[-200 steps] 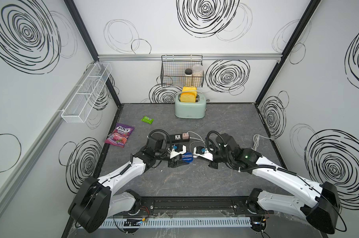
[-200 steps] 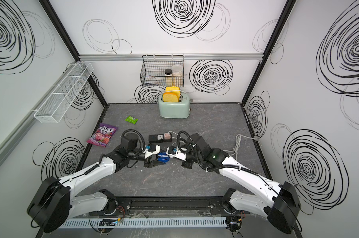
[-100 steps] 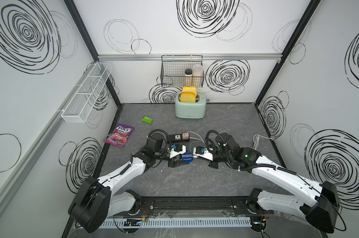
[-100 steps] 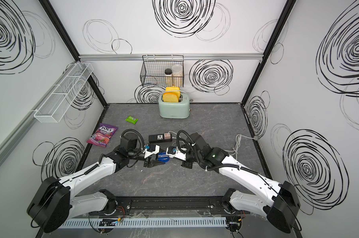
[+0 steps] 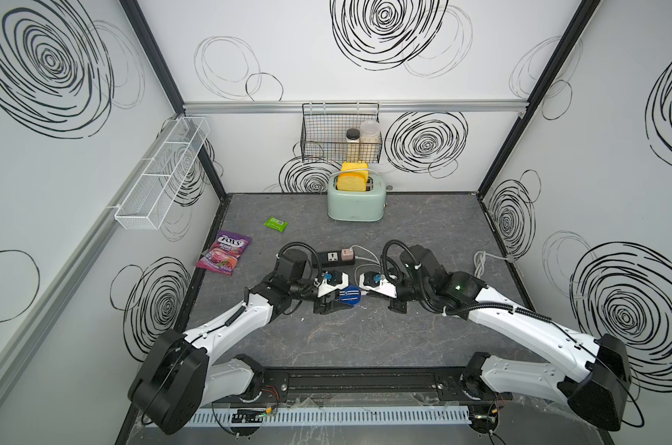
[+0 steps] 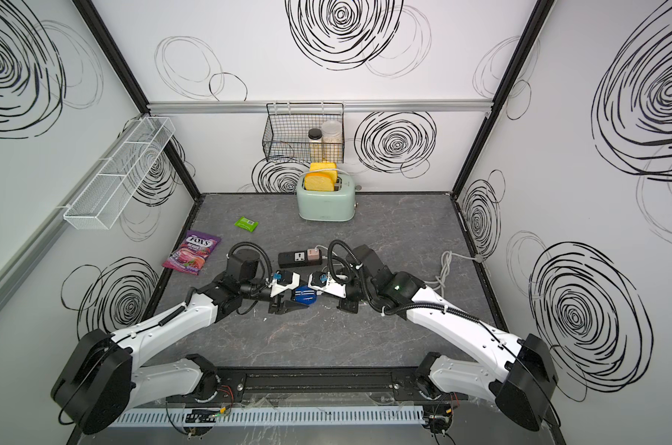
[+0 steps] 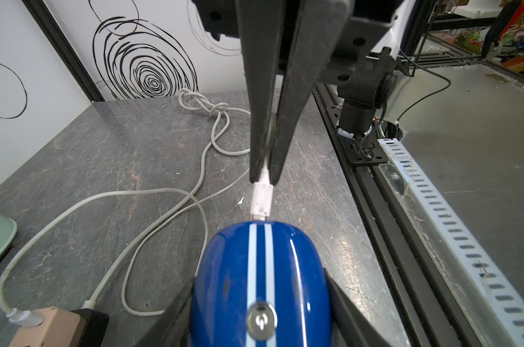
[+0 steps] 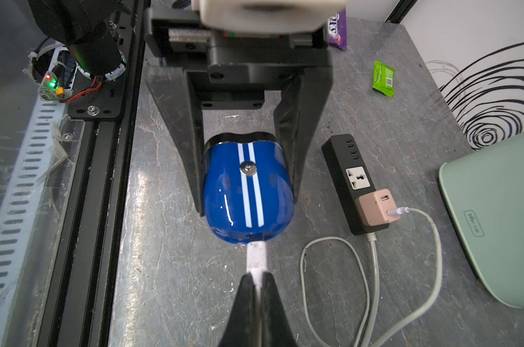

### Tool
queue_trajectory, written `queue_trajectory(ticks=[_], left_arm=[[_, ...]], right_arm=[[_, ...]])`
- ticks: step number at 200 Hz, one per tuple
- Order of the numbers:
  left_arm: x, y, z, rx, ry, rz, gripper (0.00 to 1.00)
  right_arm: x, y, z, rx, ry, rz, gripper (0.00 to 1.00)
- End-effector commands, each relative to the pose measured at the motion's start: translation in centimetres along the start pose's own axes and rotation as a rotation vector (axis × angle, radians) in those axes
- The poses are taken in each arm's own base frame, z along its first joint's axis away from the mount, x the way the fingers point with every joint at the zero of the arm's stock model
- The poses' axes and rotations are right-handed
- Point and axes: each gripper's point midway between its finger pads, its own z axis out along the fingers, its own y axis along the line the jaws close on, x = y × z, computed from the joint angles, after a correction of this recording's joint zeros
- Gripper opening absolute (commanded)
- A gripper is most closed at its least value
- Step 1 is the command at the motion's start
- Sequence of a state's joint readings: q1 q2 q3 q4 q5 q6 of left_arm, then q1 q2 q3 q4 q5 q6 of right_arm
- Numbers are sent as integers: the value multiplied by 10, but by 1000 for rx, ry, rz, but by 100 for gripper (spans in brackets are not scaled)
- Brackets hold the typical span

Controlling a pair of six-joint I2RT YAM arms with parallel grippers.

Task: Charge the electric shaver
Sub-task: Insert the charging cable into the electric shaver.

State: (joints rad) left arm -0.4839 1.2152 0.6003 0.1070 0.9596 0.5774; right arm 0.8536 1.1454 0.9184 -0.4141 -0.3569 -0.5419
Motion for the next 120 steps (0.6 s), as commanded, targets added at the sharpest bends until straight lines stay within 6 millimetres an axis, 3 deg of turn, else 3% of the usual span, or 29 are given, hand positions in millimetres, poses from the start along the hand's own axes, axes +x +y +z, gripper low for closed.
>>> queue_trajectory(ticks=[1,64,120], left_arm=[[-48,-2,0,41,-152,150,0],[-51,-6,-6,46,-178,151,0],[-59,-8,-11,53,-216,149,0]], right_arm=[[-35,15,1,-74,-148,-58,0],[-19,13,-5,-60,-127,-1,0],[-19,7,-20,-32,-250,46,0]])
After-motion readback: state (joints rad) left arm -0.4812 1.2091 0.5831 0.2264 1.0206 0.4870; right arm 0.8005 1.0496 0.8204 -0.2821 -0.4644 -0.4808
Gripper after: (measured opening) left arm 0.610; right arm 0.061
